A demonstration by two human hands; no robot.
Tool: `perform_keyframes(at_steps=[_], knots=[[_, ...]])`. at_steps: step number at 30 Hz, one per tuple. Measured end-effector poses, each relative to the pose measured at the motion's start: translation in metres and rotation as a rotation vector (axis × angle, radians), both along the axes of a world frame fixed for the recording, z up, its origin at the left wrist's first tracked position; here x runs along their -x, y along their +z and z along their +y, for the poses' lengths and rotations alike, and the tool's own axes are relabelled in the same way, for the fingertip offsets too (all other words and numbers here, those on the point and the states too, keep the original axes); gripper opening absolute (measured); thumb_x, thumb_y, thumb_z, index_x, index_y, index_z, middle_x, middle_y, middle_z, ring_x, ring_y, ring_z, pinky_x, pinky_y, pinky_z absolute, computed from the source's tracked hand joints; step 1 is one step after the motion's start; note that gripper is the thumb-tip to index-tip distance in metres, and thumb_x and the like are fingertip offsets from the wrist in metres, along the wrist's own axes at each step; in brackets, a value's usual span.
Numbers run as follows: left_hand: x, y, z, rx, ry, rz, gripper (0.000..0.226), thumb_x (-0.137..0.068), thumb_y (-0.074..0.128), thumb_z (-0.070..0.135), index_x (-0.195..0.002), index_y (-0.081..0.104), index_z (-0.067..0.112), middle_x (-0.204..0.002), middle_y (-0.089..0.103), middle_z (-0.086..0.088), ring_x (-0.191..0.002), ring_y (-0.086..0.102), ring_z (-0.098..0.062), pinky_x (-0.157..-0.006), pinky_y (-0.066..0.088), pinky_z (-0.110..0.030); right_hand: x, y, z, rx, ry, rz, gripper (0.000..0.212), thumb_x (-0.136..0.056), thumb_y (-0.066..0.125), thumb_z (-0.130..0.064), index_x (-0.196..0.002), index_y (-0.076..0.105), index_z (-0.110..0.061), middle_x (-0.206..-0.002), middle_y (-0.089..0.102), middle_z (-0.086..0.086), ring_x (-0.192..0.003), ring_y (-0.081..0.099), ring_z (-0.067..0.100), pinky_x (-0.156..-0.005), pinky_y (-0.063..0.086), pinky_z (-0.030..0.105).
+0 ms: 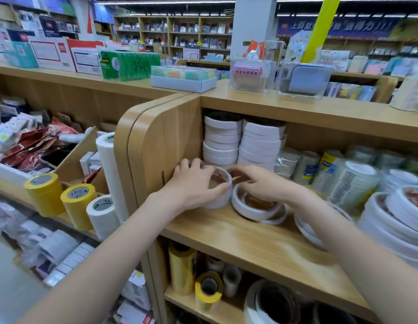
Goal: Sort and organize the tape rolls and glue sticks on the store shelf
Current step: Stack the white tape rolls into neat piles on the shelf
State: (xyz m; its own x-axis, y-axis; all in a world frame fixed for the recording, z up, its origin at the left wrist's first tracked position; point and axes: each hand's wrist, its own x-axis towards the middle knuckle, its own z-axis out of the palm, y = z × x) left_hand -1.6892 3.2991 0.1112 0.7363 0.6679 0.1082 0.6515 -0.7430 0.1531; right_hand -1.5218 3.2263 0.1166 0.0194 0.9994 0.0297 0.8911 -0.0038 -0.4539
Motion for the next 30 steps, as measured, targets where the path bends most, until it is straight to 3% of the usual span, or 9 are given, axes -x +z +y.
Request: perform_keyframes(at_steps=[3, 7, 10, 13, 14, 17, 20, 26, 30], knots=[[0.012, 0.004, 0.003, 0.2, 0.001, -0.205, 0.054, -0.095, 0.031, 0.052, -0.135, 0.045, 0.018, -0.129, 0.045, -0.008, -0.121, 0.04, -0.025, -0.096, 0.033, -0.033, -0.007, 0.008, -0.006, 0.033, 0.014, 0.199, 0.043, -0.088, 0.042, 0.009, -0.125, 0.051, -0.011, -0.123, 0.06, 0.004, -0.109, 0.056, 0.008, -0.088, 0.043, 0.014], [-0.003, 0.011, 0.018, 0.514, 0.04, -0.508, 0.041, -0.101, 0.03, 0.036, -0.124, 0.054, 0.012, -0.118, 0.054, -0.005, -0.112, 0.047, -0.017, -0.087, 0.033, -0.026, -0.005, 0.014, 0.006, -0.032, -0.156, 0.643, 0.054, -0.089, 0.038, 0.01, -0.14, 0.034, -0.009, -0.14, 0.045, 0.01, -0.123, 0.049, 0.016, -0.099, 0.039, 0.025], [-0.018, 0.011, 0.03, 0.681, 0.055, -0.559, 0.017, -0.093, 0.04, 0.034, -0.097, 0.051, 0.022, -0.098, 0.046, 0.005, -0.092, 0.043, -0.007, -0.083, 0.034, -0.02, 0.002, 0.01, 0.015, -0.036, -0.205, 0.664, 0.064, -0.086, 0.036, 0.012, -0.145, 0.023, -0.008, -0.15, 0.029, 0.012, -0.134, 0.035, 0.017, -0.109, 0.03, 0.027], [-0.028, -0.004, 0.048, 0.768, 0.082, -0.571, 0.057, -0.067, 0.045, 0.045, -0.114, 0.059, 0.017, -0.121, 0.054, 0.007, -0.113, 0.048, -0.01, -0.105, 0.033, -0.036, 0.002, 0.008, 0.019, -0.062, -0.223, 0.687, 0.064, -0.086, 0.035, 0.011, -0.146, 0.021, -0.007, -0.151, 0.027, 0.012, -0.136, 0.032, 0.016, -0.11, 0.027, 0.027], [-0.032, -0.006, 0.05, 0.782, 0.1, -0.575, 0.054, -0.069, 0.045, 0.043, -0.114, 0.059, 0.016, -0.124, 0.055, 0.006, -0.116, 0.048, -0.011, -0.106, 0.033, -0.038, 0.001, 0.007, 0.02, -0.06, -0.229, 0.697, 0.064, -0.086, 0.034, 0.012, -0.146, 0.021, -0.007, -0.151, 0.027, 0.012, -0.136, 0.032, 0.016, -0.11, 0.027, 0.027], [-0.036, 0.0, 0.048, 0.829, 0.154, -0.607, 0.009, -0.088, 0.045, 0.02, -0.082, 0.05, 0.025, -0.094, 0.05, 0.01, -0.103, 0.042, -0.01, -0.089, 0.036, -0.025, 0.0, 0.004, 0.027, -0.041, -0.235, 0.622, 0.066, -0.086, 0.036, 0.009, -0.147, 0.018, -0.01, -0.152, 0.024, 0.009, -0.138, 0.027, 0.016, -0.114, 0.023, 0.031], [-0.038, 0.002, 0.05, 0.841, 0.121, -0.654, 0.02, -0.084, 0.046, 0.016, -0.073, 0.034, 0.028, -0.081, 0.035, 0.009, -0.089, 0.035, -0.013, -0.068, 0.028, -0.022, 0.002, -0.002, 0.031, -0.041, -0.246, 0.549, 0.067, -0.087, 0.038, 0.004, -0.148, 0.015, -0.013, -0.154, 0.019, 0.005, -0.14, 0.022, 0.015, -0.116, 0.019, 0.035], [-0.035, 0.003, 0.049, 0.939, 0.106, -0.833, 0.019, -0.065, 0.051, 0.025, -0.08, 0.044, 0.016, -0.088, 0.042, -0.007, -0.088, 0.04, -0.018, -0.092, 0.034, -0.037, 0.0, -0.007, 0.023, -0.042, -0.236, 0.714, 0.069, -0.089, 0.039, 0.007, -0.148, 0.013, -0.014, -0.154, 0.02, 0.005, -0.139, 0.026, 0.015, -0.111, 0.024, 0.028], [-0.037, 0.008, 0.046, 1.008, 0.133, -0.874, 0.013, -0.069, 0.047, 0.023, -0.073, 0.035, 0.019, -0.083, 0.034, -0.01, -0.081, 0.033, -0.023, -0.083, 0.033, -0.032, 0.0, -0.008, 0.025, -0.063, -0.236, 0.785, 0.072, -0.086, 0.039, 0.01, -0.148, 0.013, -0.016, -0.154, 0.02, 0.007, -0.14, 0.023, 0.016, -0.114, 0.023, 0.032]])
